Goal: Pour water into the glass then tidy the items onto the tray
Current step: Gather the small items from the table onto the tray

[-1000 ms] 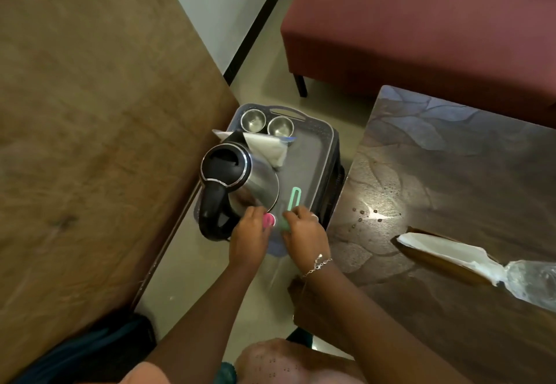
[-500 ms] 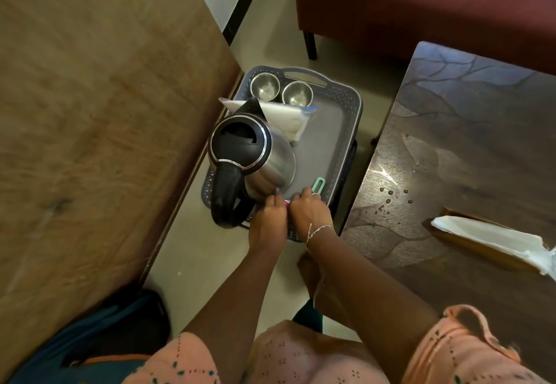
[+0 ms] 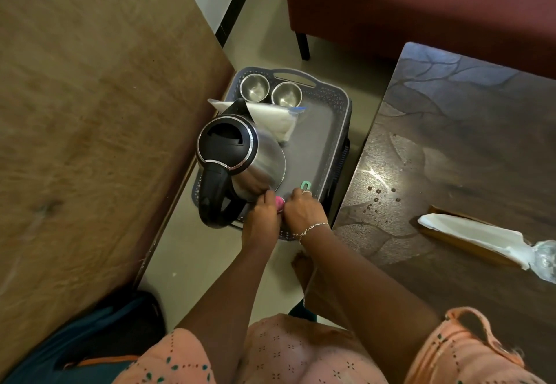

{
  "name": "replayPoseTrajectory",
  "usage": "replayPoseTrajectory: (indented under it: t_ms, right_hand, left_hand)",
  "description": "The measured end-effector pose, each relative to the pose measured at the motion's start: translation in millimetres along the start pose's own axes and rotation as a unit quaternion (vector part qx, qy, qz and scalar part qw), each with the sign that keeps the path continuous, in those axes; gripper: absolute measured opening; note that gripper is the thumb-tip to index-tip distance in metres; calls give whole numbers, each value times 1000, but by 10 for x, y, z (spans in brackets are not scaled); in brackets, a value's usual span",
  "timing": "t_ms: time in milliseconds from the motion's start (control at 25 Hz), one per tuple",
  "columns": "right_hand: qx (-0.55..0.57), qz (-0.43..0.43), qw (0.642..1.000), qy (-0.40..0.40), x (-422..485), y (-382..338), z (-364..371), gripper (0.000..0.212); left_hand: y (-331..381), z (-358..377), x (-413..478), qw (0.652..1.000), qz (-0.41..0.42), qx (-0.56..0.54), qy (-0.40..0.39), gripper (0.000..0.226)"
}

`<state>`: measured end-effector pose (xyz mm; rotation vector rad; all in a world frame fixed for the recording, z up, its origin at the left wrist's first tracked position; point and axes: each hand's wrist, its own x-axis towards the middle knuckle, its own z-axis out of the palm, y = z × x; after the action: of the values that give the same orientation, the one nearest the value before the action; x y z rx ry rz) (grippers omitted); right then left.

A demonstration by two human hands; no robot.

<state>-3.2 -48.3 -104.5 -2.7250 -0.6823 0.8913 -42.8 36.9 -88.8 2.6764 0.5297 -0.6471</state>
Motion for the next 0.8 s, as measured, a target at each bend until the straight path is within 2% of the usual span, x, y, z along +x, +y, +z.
replayPoseTrajectory:
  t_ms: [120,280,360,480,600,800]
  right_hand:
    - [-57,-68,992,89,-122,267,-36,40]
    - [-46,-44,989,135,-374,653,-132,58]
    - [-68,-30,983,169,-553,834,-227,69]
    - [-92,-11,971,220,-852,1067,-398,75]
    - [-97,19,960,263,-1311,1470,-579,77]
    - [-114,67,949,287,-2144,2342,-788,79]
  left_hand:
    - [52,-29,-166,1000,-6,2,29,42]
    - [221,-81,-416,978,49,129,157,40]
    - [418,-73,-500,970,76,165,163,53]
    - [834,-75,-617,948,111,241,174,68]
    - [1462,-33,-851,945,154,228,179,77]
    - [2554,158,-1246,939,207,208,179,76]
